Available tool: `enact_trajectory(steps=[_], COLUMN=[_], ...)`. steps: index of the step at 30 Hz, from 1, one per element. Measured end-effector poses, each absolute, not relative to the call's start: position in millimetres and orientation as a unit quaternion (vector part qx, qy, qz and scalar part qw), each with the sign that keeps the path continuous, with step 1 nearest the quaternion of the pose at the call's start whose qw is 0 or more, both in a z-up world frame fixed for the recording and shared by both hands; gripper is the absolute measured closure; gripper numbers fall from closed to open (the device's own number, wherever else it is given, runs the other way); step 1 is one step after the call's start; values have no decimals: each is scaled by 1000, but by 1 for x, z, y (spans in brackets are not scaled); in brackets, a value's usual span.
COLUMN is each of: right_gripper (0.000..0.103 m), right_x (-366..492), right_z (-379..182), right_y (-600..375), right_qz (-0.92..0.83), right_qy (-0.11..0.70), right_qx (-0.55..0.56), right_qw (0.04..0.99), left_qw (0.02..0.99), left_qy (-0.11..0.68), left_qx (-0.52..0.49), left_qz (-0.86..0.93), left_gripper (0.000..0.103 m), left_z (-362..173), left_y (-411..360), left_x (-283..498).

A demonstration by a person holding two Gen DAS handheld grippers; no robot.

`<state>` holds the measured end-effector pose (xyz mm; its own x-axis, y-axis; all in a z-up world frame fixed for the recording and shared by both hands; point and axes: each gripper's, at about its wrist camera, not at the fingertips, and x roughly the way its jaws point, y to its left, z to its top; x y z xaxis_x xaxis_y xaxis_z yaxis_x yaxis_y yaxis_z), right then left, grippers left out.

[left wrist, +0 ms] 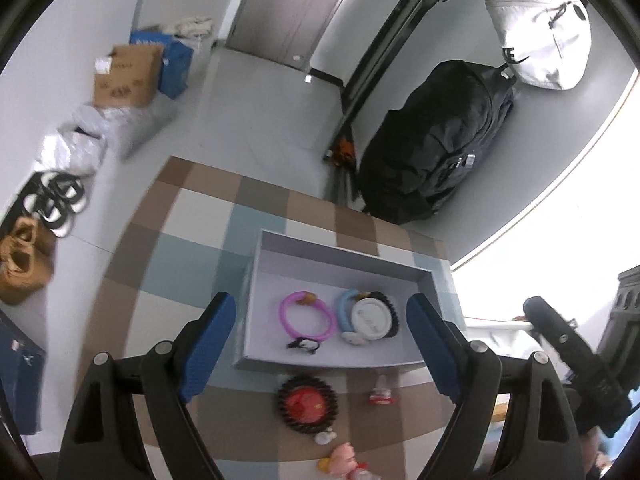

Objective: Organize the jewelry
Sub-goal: 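Lift both grippers away from the gray box, then grasp the small red-and-clear trinket with the right gripper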

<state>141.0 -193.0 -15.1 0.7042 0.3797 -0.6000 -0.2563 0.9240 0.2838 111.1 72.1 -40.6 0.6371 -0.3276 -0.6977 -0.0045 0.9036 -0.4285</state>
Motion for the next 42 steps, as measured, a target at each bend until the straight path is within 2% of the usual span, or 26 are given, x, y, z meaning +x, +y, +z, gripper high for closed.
enact_trajectory(steps=[7, 19, 34, 39, 42], right_gripper=[0, 0, 1, 20, 23], right_x=[124, 101, 59, 54, 52], right_z=[-25, -55, -97, -107, -112], right_y=[-189, -166, -139, -125, -117], right_qz=[180, 230, 248, 258, 268], right_qy=[353, 419, 481, 503, 508], right_qx=[61, 56, 17, 2, -6], right_qw=[916, 876, 841, 825, 818], left_qw=[897, 876, 841, 825, 821], left_qy=[410, 460, 510, 528, 531], left_qx=[-147, -108, -170, -190, -199], left_qz=[-71, -97, -64, -64, -61], left_gripper=[19, 19, 19, 19, 19], left_z=[-43, -66, -90, -94, -95], left_y=[63, 48, 69, 76, 78], left_x=[88, 65, 53, 52, 53])
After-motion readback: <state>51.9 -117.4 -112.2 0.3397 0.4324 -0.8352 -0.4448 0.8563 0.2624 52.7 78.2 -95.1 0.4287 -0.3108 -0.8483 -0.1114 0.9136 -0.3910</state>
